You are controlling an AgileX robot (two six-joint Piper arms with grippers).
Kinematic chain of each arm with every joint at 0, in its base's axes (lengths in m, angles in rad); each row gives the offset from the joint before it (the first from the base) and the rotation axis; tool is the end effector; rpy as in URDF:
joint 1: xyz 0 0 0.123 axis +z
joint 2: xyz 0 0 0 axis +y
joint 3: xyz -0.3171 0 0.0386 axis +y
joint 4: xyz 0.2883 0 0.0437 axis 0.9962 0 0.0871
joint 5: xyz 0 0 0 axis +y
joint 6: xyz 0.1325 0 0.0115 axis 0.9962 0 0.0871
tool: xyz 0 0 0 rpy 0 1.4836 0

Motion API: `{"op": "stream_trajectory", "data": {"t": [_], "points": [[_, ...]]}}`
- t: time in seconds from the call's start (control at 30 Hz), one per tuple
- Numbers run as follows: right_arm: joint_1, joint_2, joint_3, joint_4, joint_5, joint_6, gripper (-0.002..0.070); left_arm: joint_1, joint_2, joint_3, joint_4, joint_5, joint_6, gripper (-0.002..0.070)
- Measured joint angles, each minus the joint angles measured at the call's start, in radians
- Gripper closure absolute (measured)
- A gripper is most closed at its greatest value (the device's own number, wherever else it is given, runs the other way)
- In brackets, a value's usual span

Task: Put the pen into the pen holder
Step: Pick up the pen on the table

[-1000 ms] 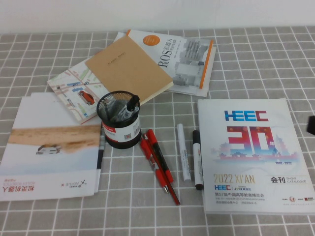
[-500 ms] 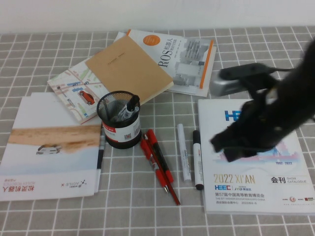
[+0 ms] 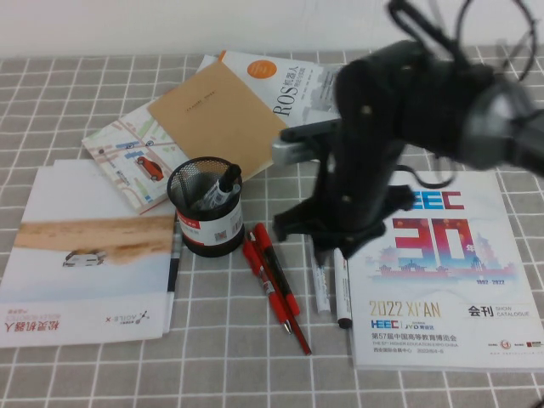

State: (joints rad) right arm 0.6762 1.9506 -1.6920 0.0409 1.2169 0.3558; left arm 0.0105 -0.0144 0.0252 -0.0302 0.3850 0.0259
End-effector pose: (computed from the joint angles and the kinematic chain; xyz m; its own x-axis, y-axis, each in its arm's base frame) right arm 0.3613 0.2965 0.2410 -0.9432 -0.2935 -0.1558 -0.3108 0.9451 0.1009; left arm 0.0978 -0.0005 0.1572 -0.3036 -0.0053 -0.9528 -0.0003 1.0000 -0.0054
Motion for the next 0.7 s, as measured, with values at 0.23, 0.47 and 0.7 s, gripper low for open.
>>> {"op": "stream_trajectory", "data": {"t": [0.23, 0.47, 0.7], "points": [[0.009, 0.14, -0.123, 0.0, 0.001, 0.031, 0.0387, 0.0, 0.0, 0.0, 0.0, 0.0, 0.0, 0.0678], [0.009, 0.213, -0.148, -0.02, -0.015, 0.042, 0.0391, 0.0, 0.0, 0.0, 0.0, 0.0, 0.0, 0.0678], [0.009, 0.252, -0.152, -0.041, -0.054, 0.06, 0.0396, 0.0, 0.0, 0.0, 0.0, 0.0, 0.0, 0.0678]]}}
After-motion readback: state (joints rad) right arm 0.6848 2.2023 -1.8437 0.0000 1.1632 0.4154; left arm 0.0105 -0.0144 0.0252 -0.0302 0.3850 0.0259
